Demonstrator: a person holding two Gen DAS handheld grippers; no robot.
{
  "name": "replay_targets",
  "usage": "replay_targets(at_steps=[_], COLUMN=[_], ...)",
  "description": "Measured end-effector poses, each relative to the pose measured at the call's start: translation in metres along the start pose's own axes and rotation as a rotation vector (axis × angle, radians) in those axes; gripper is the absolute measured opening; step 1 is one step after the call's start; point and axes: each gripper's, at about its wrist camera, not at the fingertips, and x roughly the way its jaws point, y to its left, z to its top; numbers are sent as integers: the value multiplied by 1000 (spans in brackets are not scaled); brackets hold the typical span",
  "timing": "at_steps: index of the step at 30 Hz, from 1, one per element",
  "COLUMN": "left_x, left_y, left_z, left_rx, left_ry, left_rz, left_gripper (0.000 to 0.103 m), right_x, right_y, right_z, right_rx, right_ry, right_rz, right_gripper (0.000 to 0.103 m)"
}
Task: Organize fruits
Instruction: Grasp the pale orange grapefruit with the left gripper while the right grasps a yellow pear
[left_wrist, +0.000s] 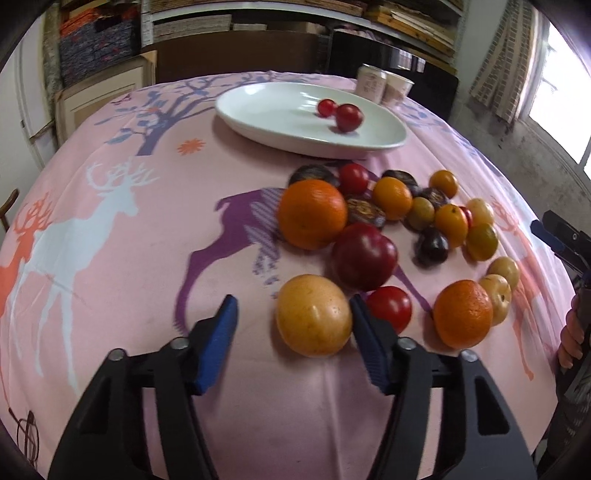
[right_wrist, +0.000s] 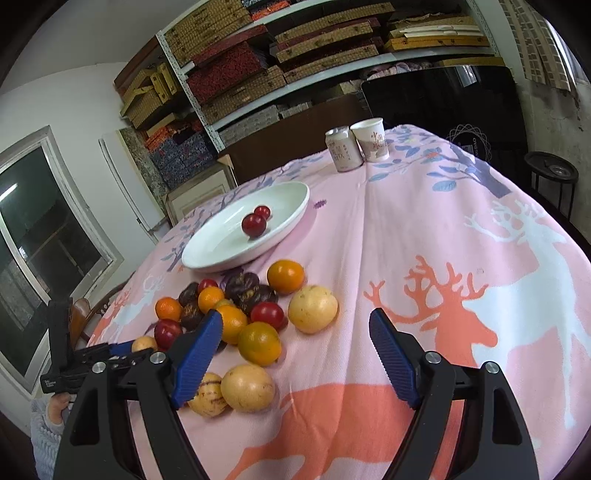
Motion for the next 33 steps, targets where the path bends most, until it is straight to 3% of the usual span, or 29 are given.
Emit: replay_targets(at_steps=[2,5,10,15,19,23,27,33], left_x=[1,1,-6,-9,-8,-5,-2,-13], left_y=[-6,-7,12,27,24,25,25,26], left_z=[2,1,0,-2,-1,-2,-2,0], left_rx=[29,30,-56,-127,-112,-118,-123,-127], left_ry=[-4,-11,-44,-57,-49,-34,-24,-76], left_rz=[-24,-38,-82,-100,-100,-109,-116,-94], left_gripper=[40,40,40,40,40,40,40,39], right_x=[-4,-9,-3,18,28,45,53,32], right_y=[7,23,60,61,59,68,59,56], right_z=[-9,-25,-45,-44,-41,-36,-31,-30], right_rx=[-25,-98,-284,-275,-254,-271,-210,-178], right_ry=[24,64,111,202,243,270,299,224], right_rz=[-4,-31,-132,-141,-111,-140,-94,-39], right_gripper=[82,82,80,39,39,43,42,41])
